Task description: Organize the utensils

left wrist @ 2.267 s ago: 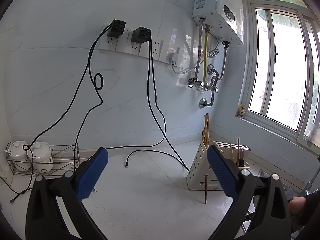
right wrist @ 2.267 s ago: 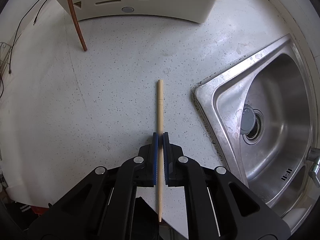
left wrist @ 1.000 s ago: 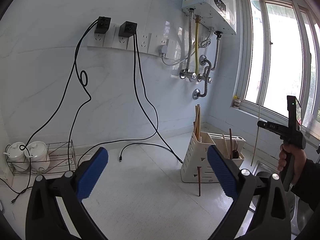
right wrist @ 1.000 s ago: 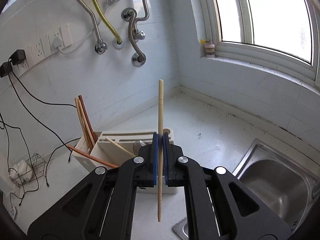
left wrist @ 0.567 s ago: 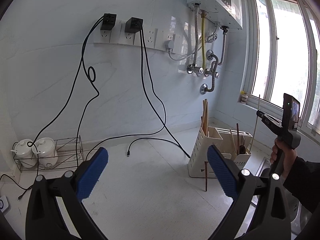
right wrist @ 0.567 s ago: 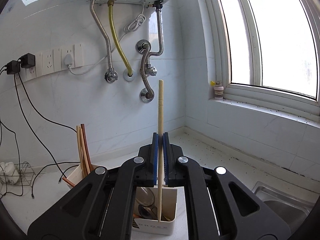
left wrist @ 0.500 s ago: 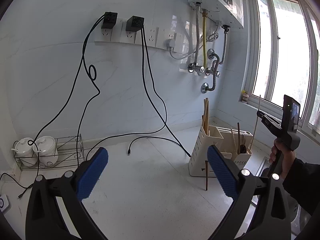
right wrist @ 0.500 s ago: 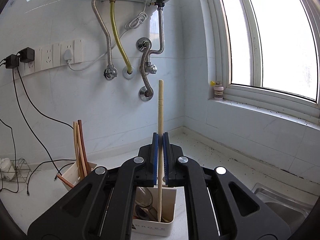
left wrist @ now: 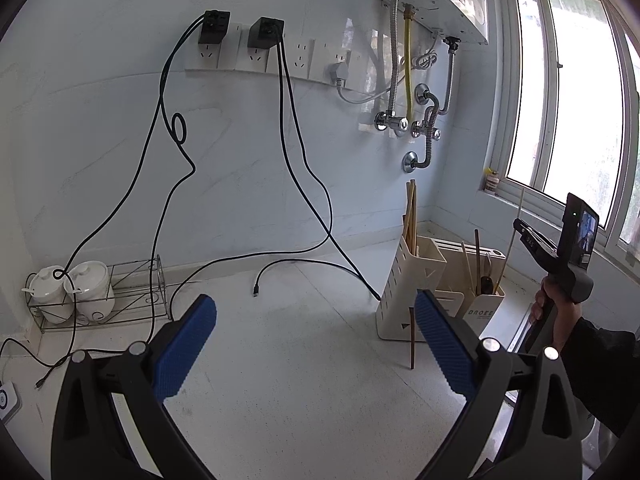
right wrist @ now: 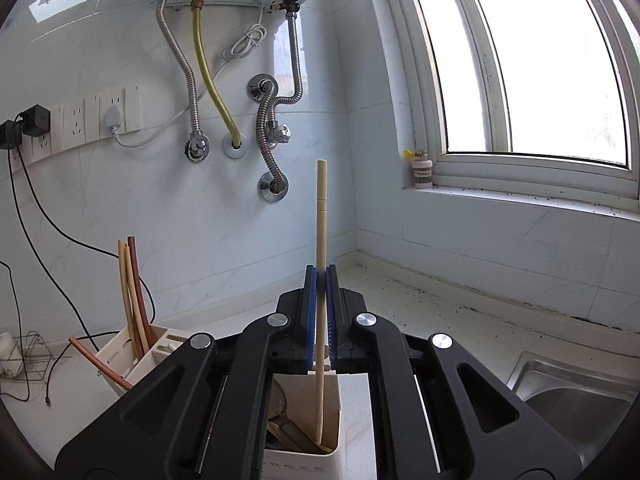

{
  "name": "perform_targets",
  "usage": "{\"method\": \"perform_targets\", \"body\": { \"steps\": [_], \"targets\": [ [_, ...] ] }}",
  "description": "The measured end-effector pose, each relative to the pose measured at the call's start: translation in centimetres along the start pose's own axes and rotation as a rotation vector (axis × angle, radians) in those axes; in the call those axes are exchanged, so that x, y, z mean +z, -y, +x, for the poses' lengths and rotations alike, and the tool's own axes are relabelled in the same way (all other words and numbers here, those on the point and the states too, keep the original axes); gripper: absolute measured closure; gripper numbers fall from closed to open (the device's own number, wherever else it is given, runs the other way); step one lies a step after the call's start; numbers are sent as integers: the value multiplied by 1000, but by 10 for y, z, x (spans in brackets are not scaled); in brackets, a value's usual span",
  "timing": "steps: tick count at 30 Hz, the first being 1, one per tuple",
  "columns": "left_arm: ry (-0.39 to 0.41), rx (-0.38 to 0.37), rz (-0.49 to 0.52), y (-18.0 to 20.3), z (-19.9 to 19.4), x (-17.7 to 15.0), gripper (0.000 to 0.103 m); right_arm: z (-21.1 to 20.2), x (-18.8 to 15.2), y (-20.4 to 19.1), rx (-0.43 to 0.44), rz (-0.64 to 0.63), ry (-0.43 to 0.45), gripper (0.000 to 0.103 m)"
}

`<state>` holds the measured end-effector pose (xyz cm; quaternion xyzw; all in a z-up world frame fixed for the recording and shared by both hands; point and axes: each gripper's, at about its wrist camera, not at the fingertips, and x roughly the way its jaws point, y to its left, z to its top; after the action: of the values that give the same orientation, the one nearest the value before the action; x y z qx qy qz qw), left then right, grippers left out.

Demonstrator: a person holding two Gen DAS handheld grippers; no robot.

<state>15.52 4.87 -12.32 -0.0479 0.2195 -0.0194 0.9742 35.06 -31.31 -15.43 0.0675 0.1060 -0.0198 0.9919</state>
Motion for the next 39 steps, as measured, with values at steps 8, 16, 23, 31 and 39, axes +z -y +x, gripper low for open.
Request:
{"method": "perform_targets", "body": {
  "steps": [8, 16, 23, 31, 39],
  "targets": [
    [-1, 7, 3, -5, -1, 1, 5, 3, -17, -3, 12, -33, -26, 98],
    [4, -14, 0, -7, -1, 3, 5, -11, -12, 15, -23, 44, -20, 59],
    [18, -40, 6, -6, -2, 6, 5, -25, -4, 18, -22, 51, -17, 59],
    [20, -78, 14, -6, -3, 9, 5, -52, 8, 11, 6, 49, -6, 38],
    [9, -137, 45, 0, -3, 13, 5, -84, 16, 11, 63, 54, -14, 18]
  ]
}}
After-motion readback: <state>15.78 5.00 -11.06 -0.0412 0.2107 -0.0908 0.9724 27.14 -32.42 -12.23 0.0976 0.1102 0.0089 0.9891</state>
